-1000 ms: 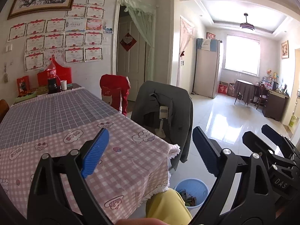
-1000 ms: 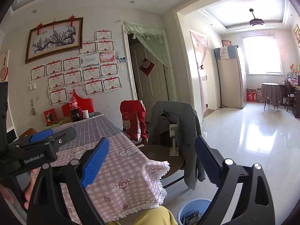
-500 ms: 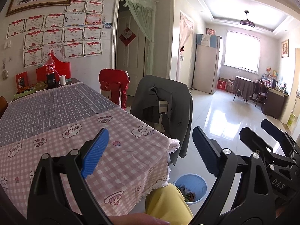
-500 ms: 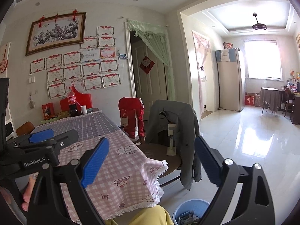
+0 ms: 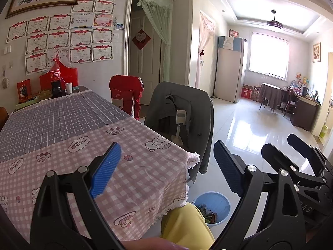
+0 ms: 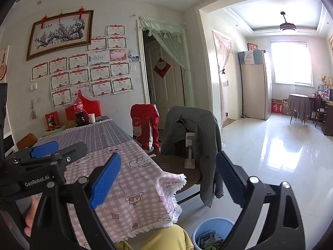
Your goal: Collect trash
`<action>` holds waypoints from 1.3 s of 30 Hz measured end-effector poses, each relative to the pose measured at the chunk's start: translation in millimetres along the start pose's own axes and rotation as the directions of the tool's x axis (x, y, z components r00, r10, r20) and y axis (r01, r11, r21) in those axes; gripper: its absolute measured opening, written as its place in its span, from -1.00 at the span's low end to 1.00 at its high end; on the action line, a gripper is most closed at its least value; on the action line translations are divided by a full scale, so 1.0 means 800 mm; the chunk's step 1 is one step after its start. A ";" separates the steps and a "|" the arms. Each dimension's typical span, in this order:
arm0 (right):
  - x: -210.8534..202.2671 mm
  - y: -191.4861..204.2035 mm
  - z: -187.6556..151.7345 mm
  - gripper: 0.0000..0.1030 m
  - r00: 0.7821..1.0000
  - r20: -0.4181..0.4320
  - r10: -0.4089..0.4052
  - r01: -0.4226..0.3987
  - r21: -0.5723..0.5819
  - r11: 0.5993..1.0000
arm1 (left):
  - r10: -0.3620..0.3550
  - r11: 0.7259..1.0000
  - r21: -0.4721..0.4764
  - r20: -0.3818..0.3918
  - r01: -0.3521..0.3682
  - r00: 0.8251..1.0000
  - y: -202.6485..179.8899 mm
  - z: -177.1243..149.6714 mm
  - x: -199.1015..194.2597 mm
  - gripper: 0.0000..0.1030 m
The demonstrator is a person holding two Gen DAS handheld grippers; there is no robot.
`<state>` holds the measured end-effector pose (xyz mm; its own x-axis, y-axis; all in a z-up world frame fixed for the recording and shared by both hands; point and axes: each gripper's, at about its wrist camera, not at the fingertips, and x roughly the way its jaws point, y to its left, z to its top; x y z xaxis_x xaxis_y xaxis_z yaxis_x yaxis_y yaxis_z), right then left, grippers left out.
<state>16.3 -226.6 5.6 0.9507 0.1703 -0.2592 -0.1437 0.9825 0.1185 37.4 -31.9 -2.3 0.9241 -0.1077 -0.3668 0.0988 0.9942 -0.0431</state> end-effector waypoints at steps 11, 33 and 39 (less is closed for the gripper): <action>-0.001 0.000 0.000 0.76 1.000 0.003 -0.001 0.001 0.000 1.000 | 0.006 1.000 -0.004 0.010 -0.006 1.000 0.002 -0.001 -0.004 0.73; -0.001 0.005 -0.007 0.76 1.000 -0.022 -0.009 0.009 -0.007 1.000 | 0.010 1.000 -0.006 0.002 -0.010 1.000 0.002 0.000 -0.004 0.73; 0.000 0.005 -0.007 0.76 1.000 -0.023 -0.012 0.012 -0.007 1.000 | 0.008 1.000 -0.005 -0.005 -0.008 1.000 0.002 -0.002 -0.002 0.73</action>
<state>13.7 -222.1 0.6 0.9458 0.1598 -0.2828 -0.1339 0.9850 0.1088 35.7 -30.2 -3.6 0.9230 -0.0997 -0.3717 0.0893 0.9950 -0.0452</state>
